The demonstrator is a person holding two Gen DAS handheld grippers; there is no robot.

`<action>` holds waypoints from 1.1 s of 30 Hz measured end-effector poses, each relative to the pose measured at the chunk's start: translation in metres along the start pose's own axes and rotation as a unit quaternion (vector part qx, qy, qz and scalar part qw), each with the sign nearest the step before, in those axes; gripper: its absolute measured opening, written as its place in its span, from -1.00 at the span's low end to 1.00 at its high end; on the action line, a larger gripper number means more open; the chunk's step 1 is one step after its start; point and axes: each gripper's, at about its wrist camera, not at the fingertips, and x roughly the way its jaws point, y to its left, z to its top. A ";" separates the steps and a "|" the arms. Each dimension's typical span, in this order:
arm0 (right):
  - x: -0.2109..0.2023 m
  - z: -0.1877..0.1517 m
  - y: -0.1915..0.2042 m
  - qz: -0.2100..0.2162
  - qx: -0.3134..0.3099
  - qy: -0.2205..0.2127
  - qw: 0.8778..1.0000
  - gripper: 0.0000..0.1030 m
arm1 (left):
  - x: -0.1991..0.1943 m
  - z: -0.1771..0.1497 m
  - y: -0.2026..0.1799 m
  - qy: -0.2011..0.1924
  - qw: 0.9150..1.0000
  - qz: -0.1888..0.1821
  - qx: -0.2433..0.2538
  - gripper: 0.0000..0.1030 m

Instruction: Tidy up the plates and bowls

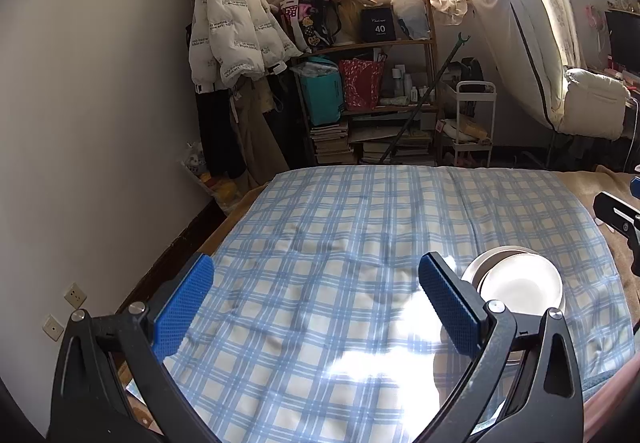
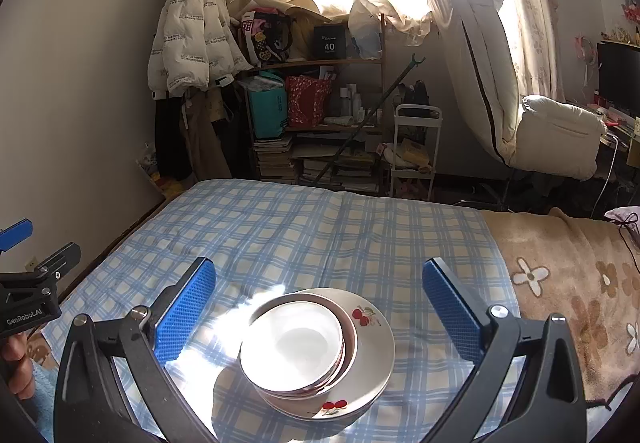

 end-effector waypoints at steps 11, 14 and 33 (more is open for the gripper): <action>0.002 0.000 0.001 0.000 0.000 0.002 1.000 1.00 | 0.003 -0.002 0.002 0.002 1.000 0.008 0.004 0.96; 0.002 0.000 0.001 0.000 0.000 0.002 1.000 1.00 | 0.002 -0.001 0.005 0.001 1.000 0.010 0.001 0.96; 0.003 0.000 0.000 0.000 0.000 0.003 1.000 1.00 | 0.000 0.000 0.006 -0.002 1.000 0.012 -0.006 0.96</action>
